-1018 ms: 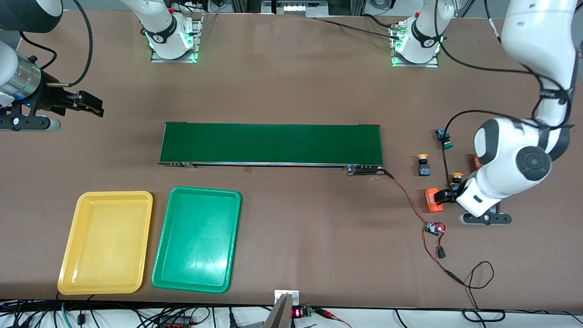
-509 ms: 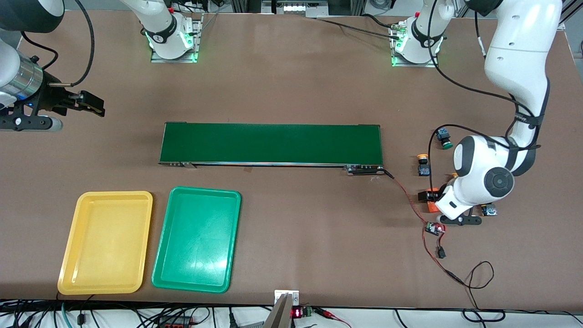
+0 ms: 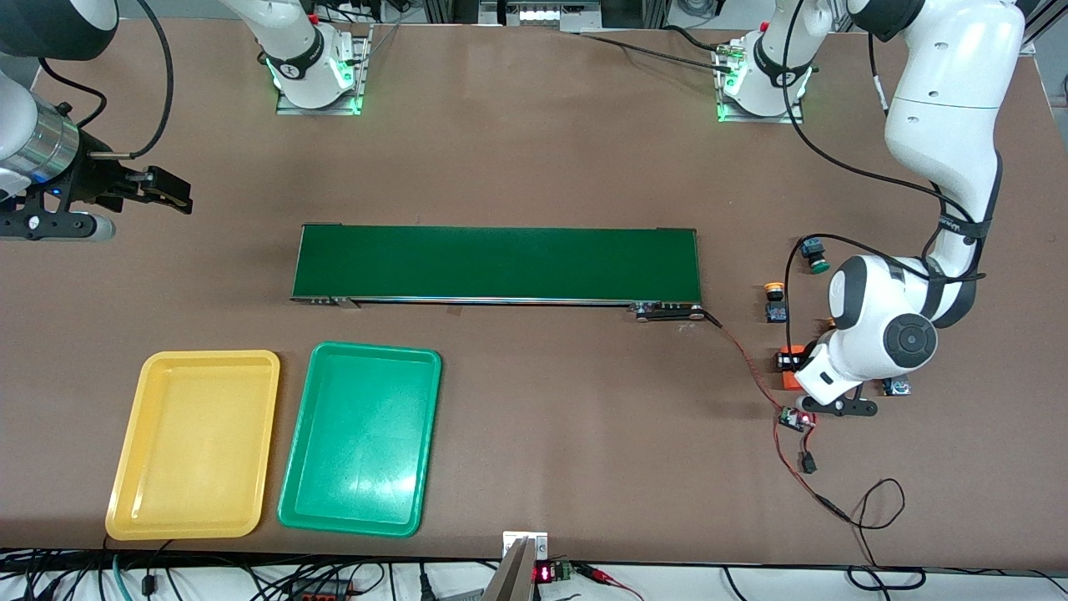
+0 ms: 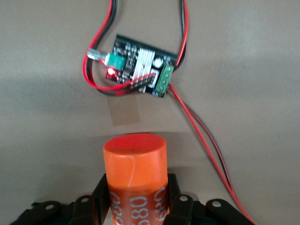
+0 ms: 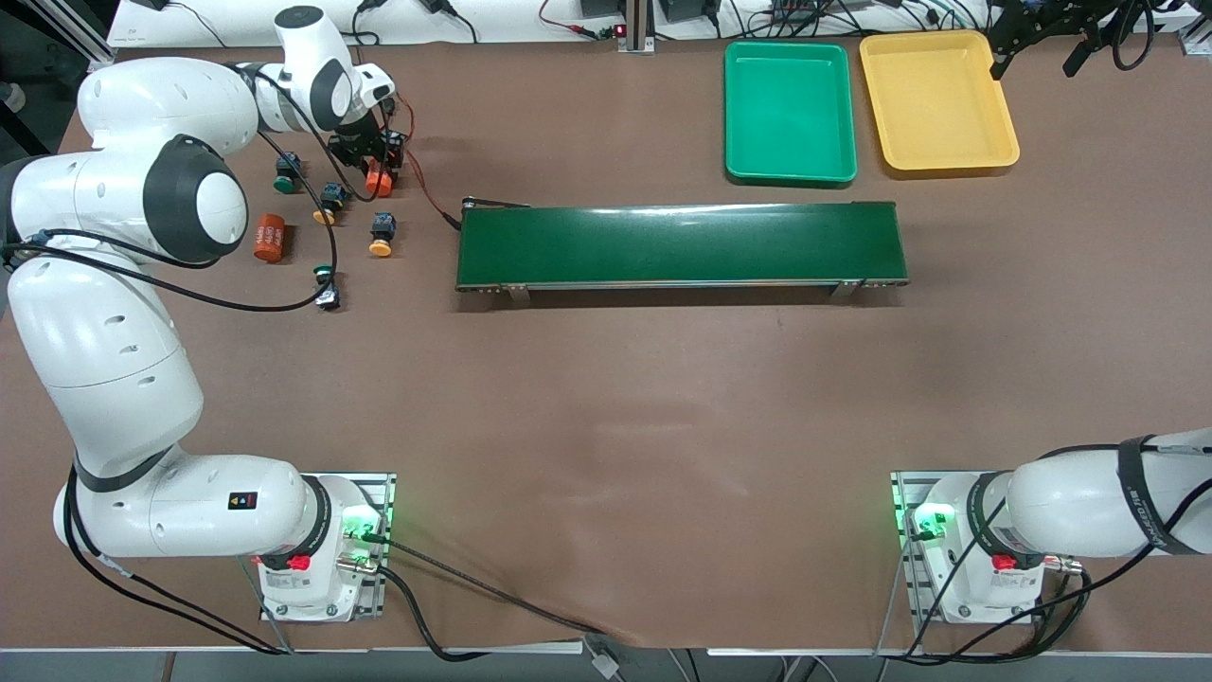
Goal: Sort buttons by color to trays
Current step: 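Carry the orange cylinder onto the green conveyor belt and release it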
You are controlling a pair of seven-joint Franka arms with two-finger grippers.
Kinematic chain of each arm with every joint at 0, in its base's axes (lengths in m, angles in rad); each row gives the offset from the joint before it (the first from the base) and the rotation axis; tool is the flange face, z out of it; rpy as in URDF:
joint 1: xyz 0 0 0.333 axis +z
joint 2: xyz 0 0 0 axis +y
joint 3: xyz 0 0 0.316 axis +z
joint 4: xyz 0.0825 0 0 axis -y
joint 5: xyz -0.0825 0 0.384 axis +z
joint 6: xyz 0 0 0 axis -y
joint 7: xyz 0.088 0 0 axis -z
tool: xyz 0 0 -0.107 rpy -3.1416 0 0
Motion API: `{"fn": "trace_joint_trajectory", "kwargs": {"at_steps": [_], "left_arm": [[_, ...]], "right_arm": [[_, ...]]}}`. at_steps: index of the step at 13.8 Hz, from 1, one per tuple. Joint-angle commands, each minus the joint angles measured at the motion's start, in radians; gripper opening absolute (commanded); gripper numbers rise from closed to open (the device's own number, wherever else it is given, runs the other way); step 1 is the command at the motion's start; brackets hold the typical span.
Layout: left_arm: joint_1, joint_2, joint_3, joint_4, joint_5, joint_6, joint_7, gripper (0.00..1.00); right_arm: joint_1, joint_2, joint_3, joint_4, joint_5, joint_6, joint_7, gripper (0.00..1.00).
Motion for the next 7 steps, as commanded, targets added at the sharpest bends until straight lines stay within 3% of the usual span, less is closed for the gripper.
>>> {"fn": "trace_joint_trajectory", "kwargs": {"at_steps": [1,4,7], "left_arm": [[0.008,-0.093,-0.012,0.011,0.022,-0.141,0.027,0.21],[-0.035,-0.153,-0.037,0.046,0.022,-0.253,0.086,0.21],[-0.044,-0.186,-0.165,0.045,0.024,-0.373,0.240,0.20]], "right_arm": [[-0.001,-0.007,0.005,-0.007,-0.005,-0.005,-0.006,1.00],[-0.001,-0.007,0.005,-0.007,-0.004,-0.006,-0.006,1.00],[-0.001,-0.007,0.005,-0.007,-0.005,-0.006,-0.002,1.00]]}}
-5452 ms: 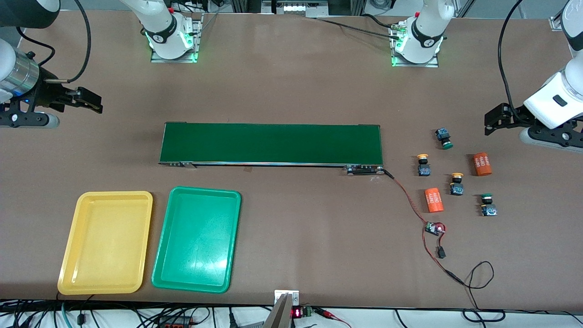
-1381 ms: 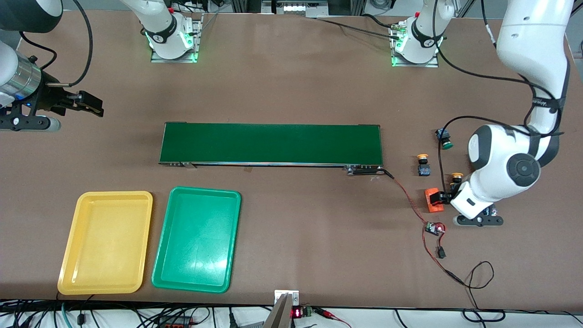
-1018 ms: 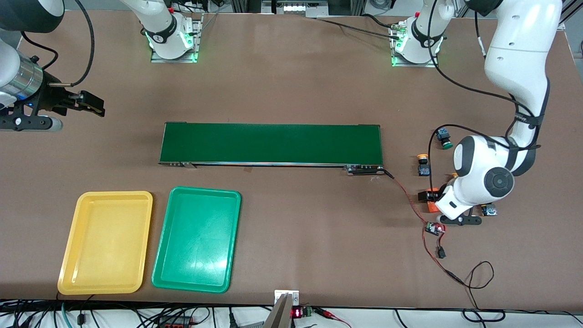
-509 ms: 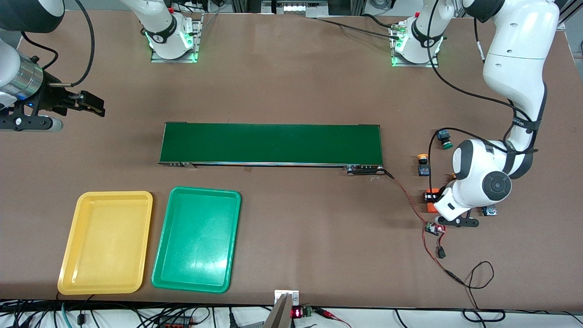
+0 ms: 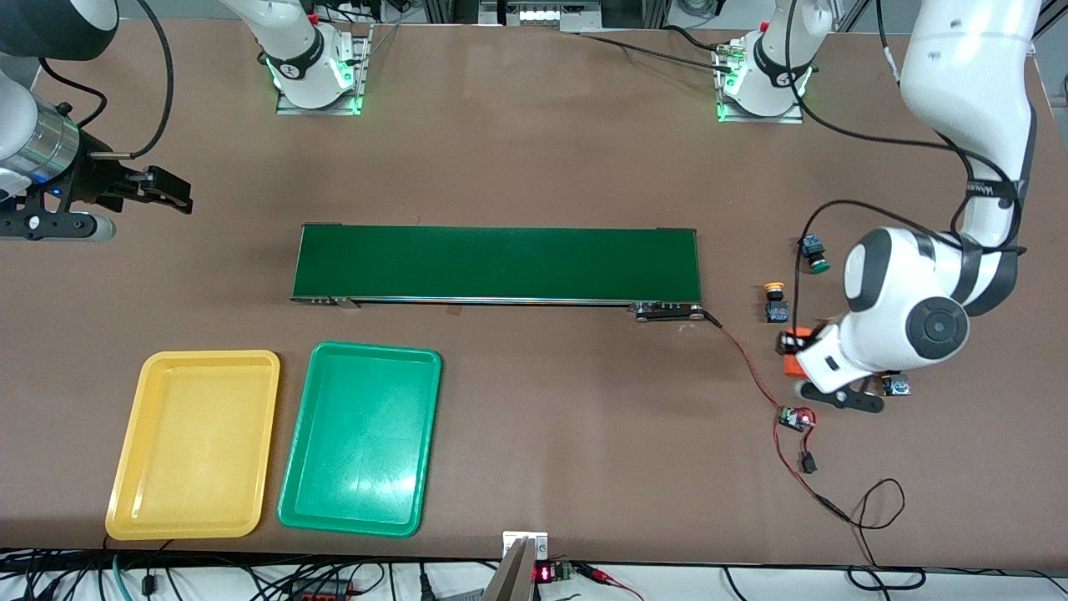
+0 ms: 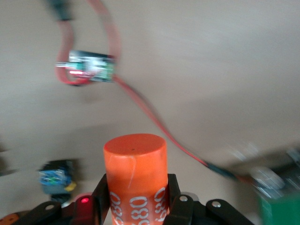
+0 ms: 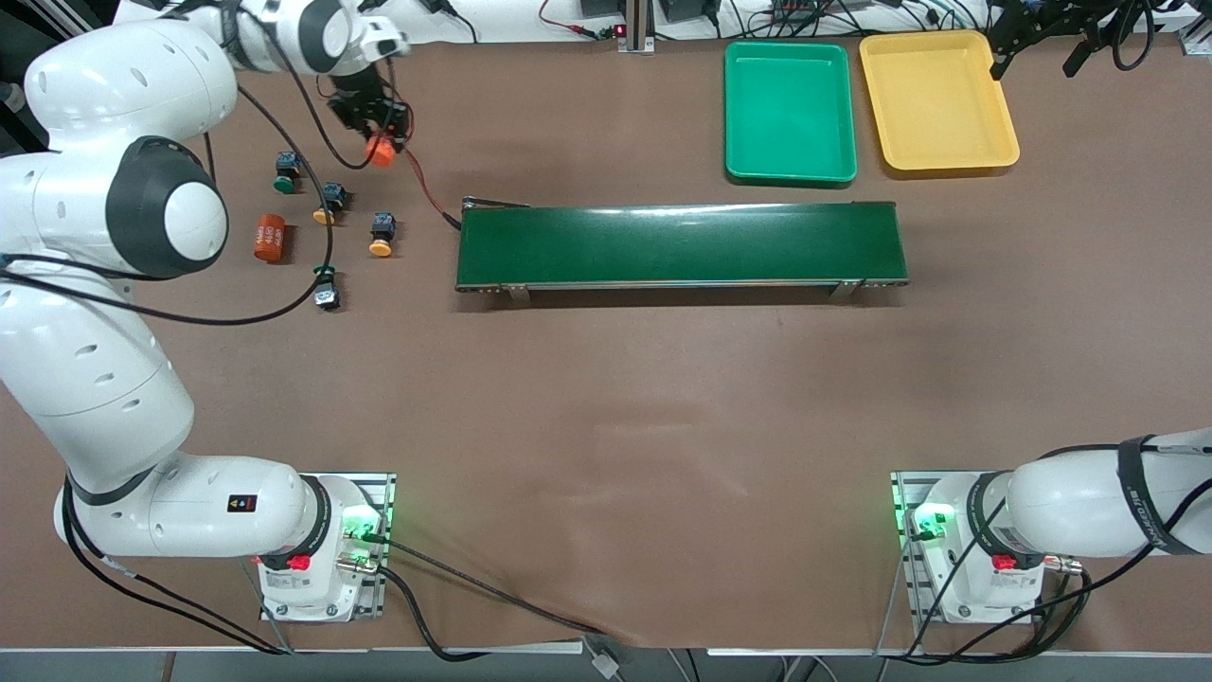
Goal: Sort buttons by color to trays
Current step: 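Carry the orange cylinder onto the green conveyor belt and release it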
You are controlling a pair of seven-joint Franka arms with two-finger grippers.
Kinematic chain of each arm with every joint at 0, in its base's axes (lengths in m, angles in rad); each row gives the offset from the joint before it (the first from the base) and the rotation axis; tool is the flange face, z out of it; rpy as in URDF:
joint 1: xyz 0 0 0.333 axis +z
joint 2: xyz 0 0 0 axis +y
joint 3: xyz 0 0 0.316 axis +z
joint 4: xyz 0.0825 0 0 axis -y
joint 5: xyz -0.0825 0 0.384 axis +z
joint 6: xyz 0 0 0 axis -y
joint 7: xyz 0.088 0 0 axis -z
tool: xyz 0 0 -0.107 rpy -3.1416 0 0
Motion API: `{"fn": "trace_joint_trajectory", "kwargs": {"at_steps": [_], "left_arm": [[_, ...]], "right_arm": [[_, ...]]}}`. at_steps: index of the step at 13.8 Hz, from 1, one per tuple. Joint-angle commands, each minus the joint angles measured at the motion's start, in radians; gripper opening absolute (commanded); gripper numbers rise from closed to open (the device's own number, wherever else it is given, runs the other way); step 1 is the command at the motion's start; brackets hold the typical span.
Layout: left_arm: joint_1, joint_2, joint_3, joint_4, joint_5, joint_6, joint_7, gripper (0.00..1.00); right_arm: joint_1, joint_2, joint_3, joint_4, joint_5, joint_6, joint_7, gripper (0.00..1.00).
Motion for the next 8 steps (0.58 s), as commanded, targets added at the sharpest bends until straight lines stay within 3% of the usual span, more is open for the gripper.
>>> {"fn": "trace_joint_trajectory", "kwargs": {"at_steps": [1,4,8], "left_arm": [[-0.014,-0.035,-0.088,-0.019,0.024,-0.065,0.142,0.20],[-0.020,-0.041,-0.171,-0.029,0.024,-0.065,0.303,0.19],[-0.020,-0.049,-0.332,-0.076,0.025,-0.062,0.474,0.15]], "right_arm": [[-0.001,-0.007,0.005,-0.007,-0.005,-0.006,-0.002,1.00],[0.000,-0.007,0.005,-0.007,-0.004,-0.004,0.001,1.00],[0.000,-0.007,0.006,-0.007,-0.002,-0.001,0.006,1.00]]}}
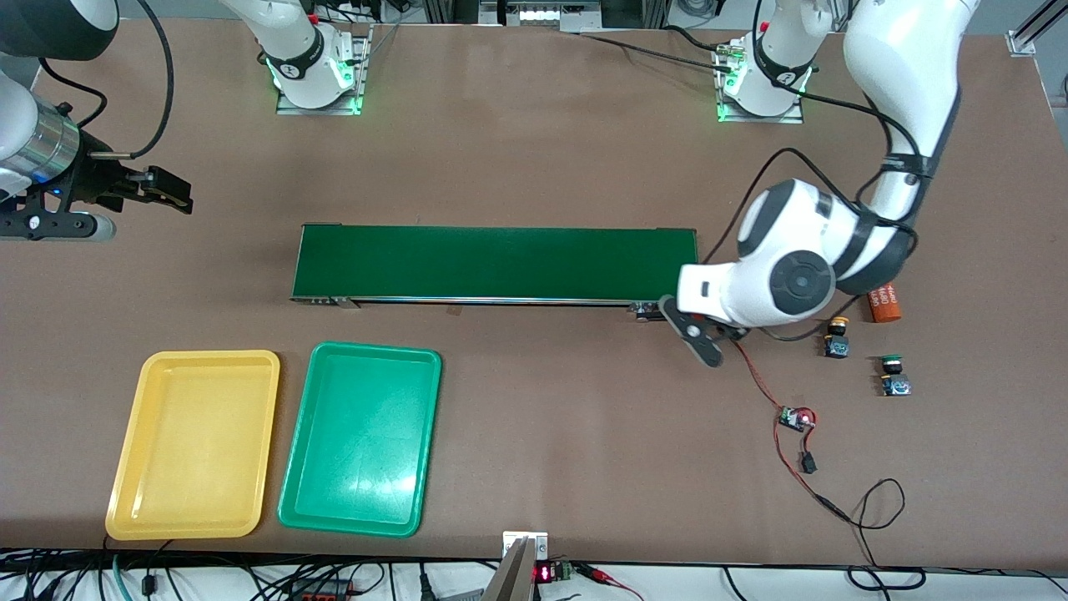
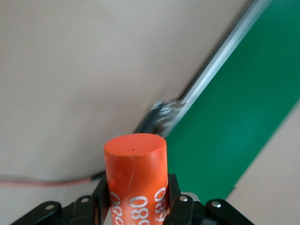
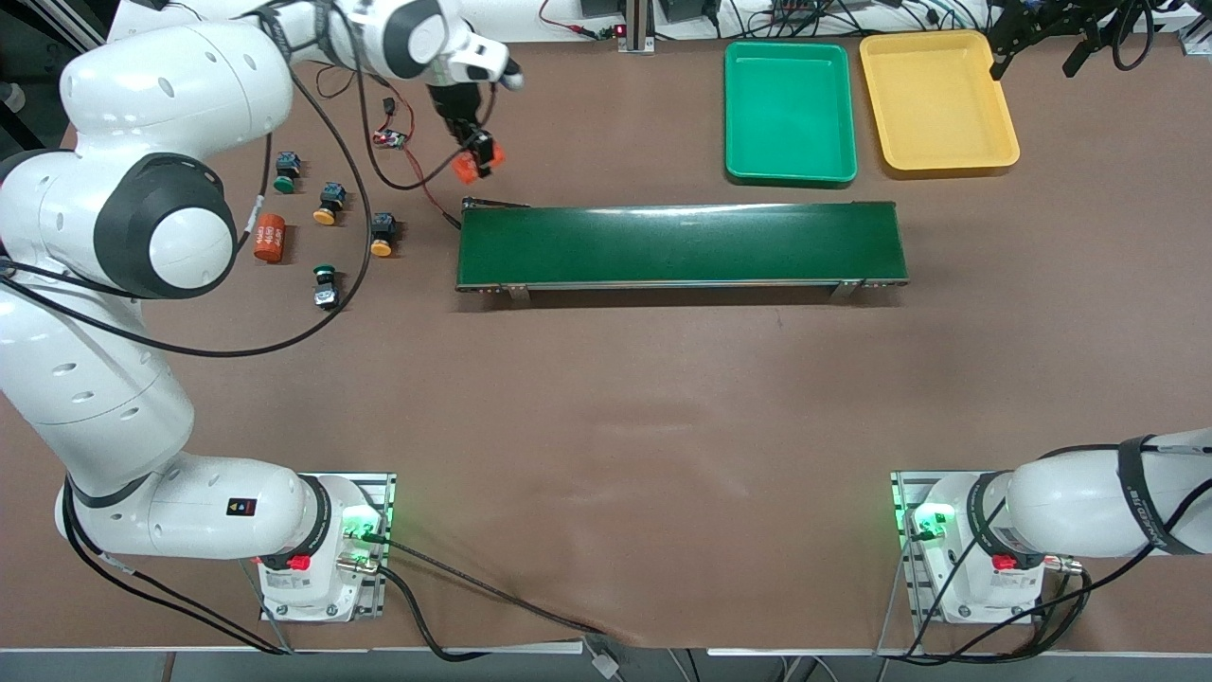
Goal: Sort buttons by color to trays
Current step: 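Carry the orange cylinder onto the green conveyor belt and release it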
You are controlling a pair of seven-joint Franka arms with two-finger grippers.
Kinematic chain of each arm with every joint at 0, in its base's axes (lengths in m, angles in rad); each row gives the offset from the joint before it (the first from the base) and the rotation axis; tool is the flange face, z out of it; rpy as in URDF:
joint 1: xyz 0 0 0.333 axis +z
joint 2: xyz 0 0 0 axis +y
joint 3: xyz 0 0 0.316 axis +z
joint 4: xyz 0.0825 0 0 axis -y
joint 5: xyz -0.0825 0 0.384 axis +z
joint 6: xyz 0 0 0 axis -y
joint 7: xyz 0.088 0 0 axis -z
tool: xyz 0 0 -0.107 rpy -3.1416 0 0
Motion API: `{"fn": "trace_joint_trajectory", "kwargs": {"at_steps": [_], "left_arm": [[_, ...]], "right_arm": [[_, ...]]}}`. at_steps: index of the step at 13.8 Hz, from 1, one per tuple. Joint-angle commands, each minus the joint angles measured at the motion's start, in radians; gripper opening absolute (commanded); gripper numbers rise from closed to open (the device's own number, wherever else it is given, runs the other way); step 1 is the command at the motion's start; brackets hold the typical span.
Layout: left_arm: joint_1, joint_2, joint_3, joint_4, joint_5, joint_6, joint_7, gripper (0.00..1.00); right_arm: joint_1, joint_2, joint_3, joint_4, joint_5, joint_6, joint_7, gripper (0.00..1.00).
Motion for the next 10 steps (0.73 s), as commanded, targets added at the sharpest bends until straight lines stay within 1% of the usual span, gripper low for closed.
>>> {"fn": "trace_joint_trajectory", "kwargs": {"at_steps": [1,3,4,6,7,8,9,10], "left_arm": [[0.012,-0.029,-0.099,-0.074,0.032,0.002,0.096,0.14],[-0.029,-0.026,-0.132,-0.100,0.107,0.008,0.148,0.11],[-0.072,-0.026,-0.132,-0.118,0.141,0.013,0.148,0.10],[-0.100,-0.026,-0.133,-0.166,0.199,0.034,0.150,0.10],[-0.100,-0.026,-0.133,-0.199,0.215,0.071,0.148,0.11],[-0.097,-0.027,-0.133,-0.248,0.224,0.143,0.150,0.11],[-0.093,-0.029,-0.133,-0.285,0.232,0.204,0.150,0.14],[-0.094,-0.029,-0.133,-0.290,0.241,0.220,0.147,0.28]], "right_arm": [[0.000,-0.007,0.006,-0.007,-0.001,-0.001,0.006,1.00],[-0.002,-0.004,0.006,-0.007,-0.001,-0.001,0.006,1.00],[-0.002,-0.004,0.006,-0.008,0.001,-0.001,0.006,1.00],[-0.002,-0.004,0.006,-0.007,0.001,-0.001,0.006,1.00],[-0.002,-0.004,0.006,-0.008,0.001,-0.001,0.006,1.00],[-0.002,-0.004,0.006,-0.008,0.001,-0.001,0.006,1.00],[-0.003,-0.004,0.006,-0.008,0.001,0.000,0.006,1.00],[-0.003,-0.004,0.006,-0.008,0.001,0.000,0.006,1.00]]}}
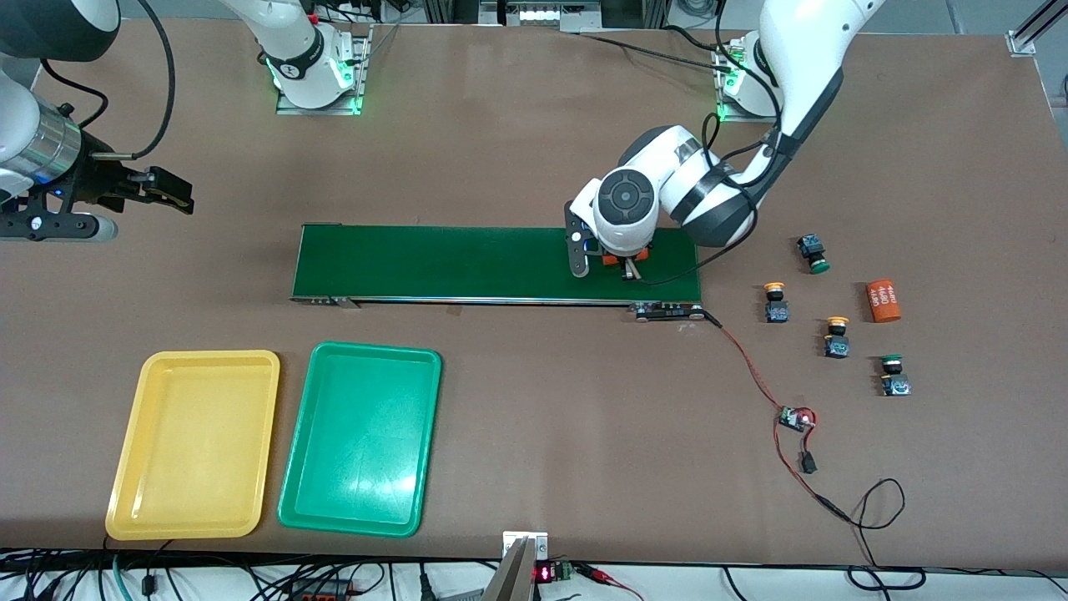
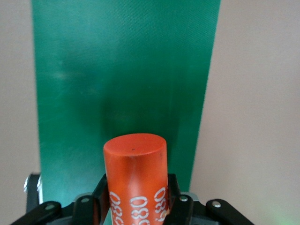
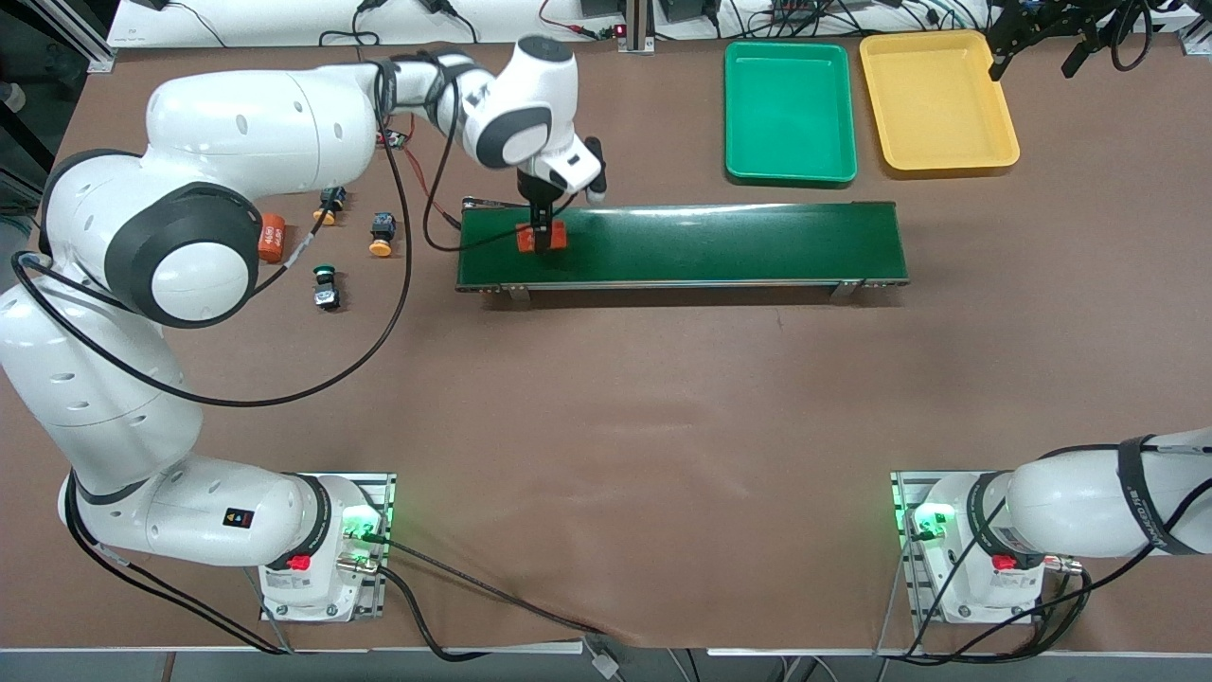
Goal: Sort buttons by color to trays
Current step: 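Carry the orange cylinder onto the green conveyor belt and release it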
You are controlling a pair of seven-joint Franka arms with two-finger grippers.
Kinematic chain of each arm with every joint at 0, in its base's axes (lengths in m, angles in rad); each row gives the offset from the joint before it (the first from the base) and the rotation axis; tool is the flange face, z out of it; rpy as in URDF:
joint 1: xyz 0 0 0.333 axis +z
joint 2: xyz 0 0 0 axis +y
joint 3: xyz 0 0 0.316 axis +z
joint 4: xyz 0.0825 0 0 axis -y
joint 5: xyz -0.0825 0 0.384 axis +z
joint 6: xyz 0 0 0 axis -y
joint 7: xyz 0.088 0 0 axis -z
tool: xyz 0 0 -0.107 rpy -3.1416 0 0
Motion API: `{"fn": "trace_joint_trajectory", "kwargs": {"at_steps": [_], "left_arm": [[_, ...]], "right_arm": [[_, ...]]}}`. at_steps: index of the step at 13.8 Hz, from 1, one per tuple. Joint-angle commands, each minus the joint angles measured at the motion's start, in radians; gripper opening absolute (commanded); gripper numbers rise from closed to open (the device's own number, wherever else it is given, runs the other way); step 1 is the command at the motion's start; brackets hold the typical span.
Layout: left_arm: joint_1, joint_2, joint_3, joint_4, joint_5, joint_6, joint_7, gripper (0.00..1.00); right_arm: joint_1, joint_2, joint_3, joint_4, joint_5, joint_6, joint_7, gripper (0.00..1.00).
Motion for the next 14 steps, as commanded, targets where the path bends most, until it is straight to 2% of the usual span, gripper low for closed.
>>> {"fn": "trace_joint_trajectory", "kwargs": {"at_steps": [1,3,7,10,14], "left_arm": [[0.023,-0.031,-0.002,-0.062,0.030,0.066,0.024,0.97],[0.029,-0.066,-0.003,-0.060,0.030,0.060,0.025,1.00],[0.044,-0.190,-0.002,-0.019,0.013,-0.089,0.010,1.00],[0.120,-0.197,0.000,0.058,-0.027,-0.175,-0.100,1.00],[0.260,-0.174,0.011,0.112,-0.030,-0.170,-0.353,1.00]], "right_arm": [[-0.003,-0.005,0.005,-0.009,0.002,0.000,0.006,1.00],[-0.002,-0.005,0.005,-0.009,0.002,0.000,0.006,1.00],[-0.002,-0.005,0.005,-0.009,0.002,0.000,0.007,1.00],[-0.002,-0.005,0.005,-0.009,0.002,0.000,0.007,1.00],[-0.002,-0.005,0.005,-0.011,0.004,-0.001,0.009,1.00]]}}
